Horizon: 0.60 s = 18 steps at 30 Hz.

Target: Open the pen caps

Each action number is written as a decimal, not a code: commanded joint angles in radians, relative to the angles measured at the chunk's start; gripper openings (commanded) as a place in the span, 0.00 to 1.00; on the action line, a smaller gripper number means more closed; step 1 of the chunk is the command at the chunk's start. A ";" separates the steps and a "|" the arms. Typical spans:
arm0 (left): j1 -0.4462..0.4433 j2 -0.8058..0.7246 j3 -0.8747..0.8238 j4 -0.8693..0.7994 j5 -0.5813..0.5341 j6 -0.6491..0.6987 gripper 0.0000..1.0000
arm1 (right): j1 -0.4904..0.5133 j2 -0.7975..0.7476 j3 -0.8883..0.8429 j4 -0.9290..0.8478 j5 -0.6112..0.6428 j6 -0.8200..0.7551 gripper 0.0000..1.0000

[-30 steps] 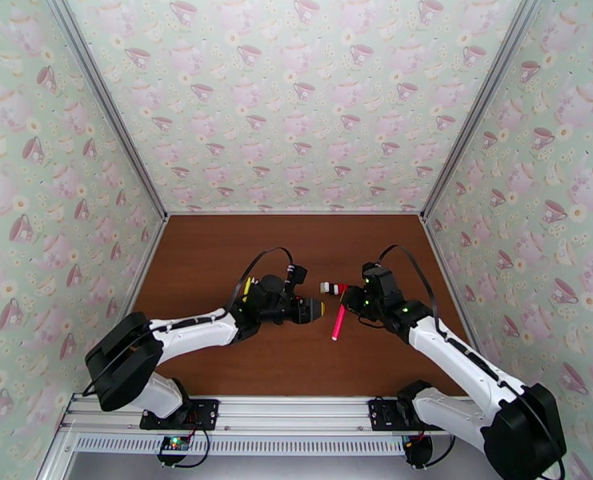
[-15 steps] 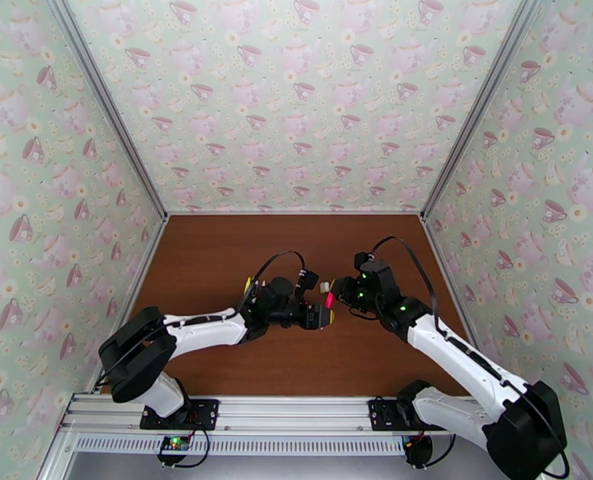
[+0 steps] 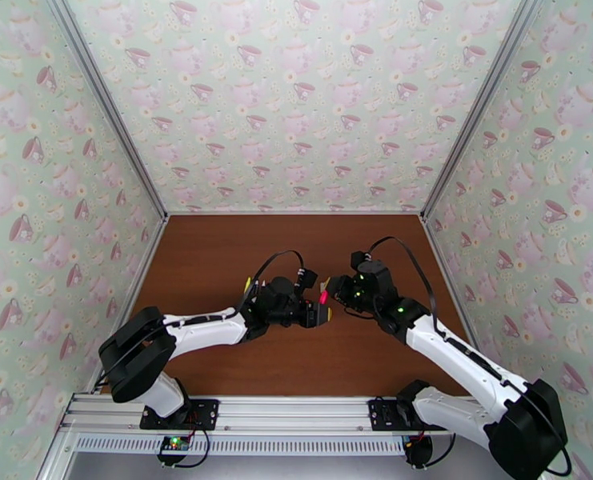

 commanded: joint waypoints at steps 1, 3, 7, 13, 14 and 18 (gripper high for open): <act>-0.005 -0.008 0.019 -0.030 -0.045 -0.002 0.23 | 0.008 0.003 0.009 0.020 -0.014 0.018 0.13; -0.004 -0.014 0.019 -0.039 -0.051 0.007 0.18 | 0.008 0.001 0.007 0.015 -0.010 0.018 0.14; -0.005 -0.037 0.008 -0.051 -0.054 0.040 0.11 | 0.008 0.012 0.017 0.000 -0.014 0.015 0.20; -0.006 -0.081 -0.020 -0.059 -0.029 0.103 0.09 | 0.008 0.023 0.032 0.022 -0.054 -0.001 0.30; -0.005 -0.085 -0.023 -0.061 -0.025 0.112 0.09 | 0.008 0.029 0.037 0.024 -0.068 -0.007 0.31; -0.008 -0.097 -0.029 -0.065 -0.003 0.139 0.09 | 0.006 0.055 0.048 0.050 -0.131 -0.017 0.34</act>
